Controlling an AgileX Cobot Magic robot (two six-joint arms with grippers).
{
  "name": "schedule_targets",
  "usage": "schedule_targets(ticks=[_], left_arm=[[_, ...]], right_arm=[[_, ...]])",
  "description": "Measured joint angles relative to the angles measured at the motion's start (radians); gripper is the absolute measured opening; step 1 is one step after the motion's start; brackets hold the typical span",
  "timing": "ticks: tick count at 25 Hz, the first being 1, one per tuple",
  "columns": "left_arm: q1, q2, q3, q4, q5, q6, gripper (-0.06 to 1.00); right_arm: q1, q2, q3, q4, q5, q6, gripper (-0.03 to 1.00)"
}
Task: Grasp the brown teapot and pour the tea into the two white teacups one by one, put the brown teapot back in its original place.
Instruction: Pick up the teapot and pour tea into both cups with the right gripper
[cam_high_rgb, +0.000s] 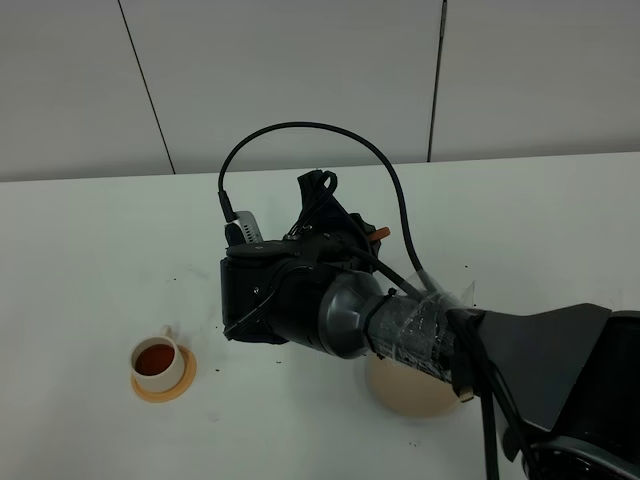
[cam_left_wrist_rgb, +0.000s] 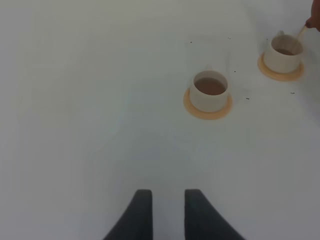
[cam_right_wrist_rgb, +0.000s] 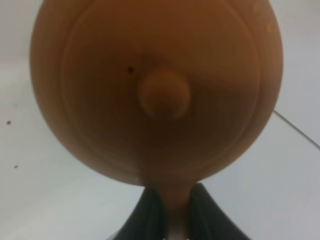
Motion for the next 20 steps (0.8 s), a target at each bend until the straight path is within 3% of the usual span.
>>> schedule_targets(ticks=[20], left_arm=[[0.0, 0.0, 0.0, 0.0, 0.0, 0.0, 0.23]], right_arm=[[0.01, 0.0, 0.0, -0.021, 0.0, -0.016, 0.09]])
